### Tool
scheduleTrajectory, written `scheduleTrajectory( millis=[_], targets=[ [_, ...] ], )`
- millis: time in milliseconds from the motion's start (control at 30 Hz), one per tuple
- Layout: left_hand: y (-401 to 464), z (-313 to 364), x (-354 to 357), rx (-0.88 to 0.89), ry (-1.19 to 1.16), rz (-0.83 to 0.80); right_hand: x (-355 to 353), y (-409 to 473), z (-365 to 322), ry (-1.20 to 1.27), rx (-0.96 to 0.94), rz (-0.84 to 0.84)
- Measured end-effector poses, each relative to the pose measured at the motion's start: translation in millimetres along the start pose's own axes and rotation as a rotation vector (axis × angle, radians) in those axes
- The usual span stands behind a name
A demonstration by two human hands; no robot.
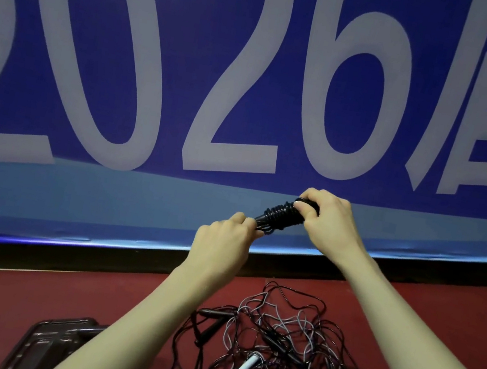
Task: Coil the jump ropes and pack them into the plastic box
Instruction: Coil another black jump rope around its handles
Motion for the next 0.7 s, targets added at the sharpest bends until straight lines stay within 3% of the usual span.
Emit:
scheduleTrajectory(
  millis=[167,367,500,700],
  targets=[
    [4,3,-9,-0.028,-0.081,0.085,-5,2,-12,-0.070,-0.079,-0.044],
    [4,-8,-19,0.029,-0.477,0.288,-14,1,-21,-0.073,-0.229,-0.222],
    [6,-9,-24,0.145,-0.768,0.219,-22,0,-16,0.013,-0.220,-0.379],
    [0,1,-39,0.198,-1.115,-0.032,-28,-5,-13,0.396,-0.140,-0.538]
  ],
)
Point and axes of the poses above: each hand's wrist, its own y-axis towards the middle knuckle, its own x-axis out of the palm, z = x × y, the point moved 6 cm from there along y, towards the middle knuckle, and after that the axes turned 11 degrees about -x, right-handed, at the moved point
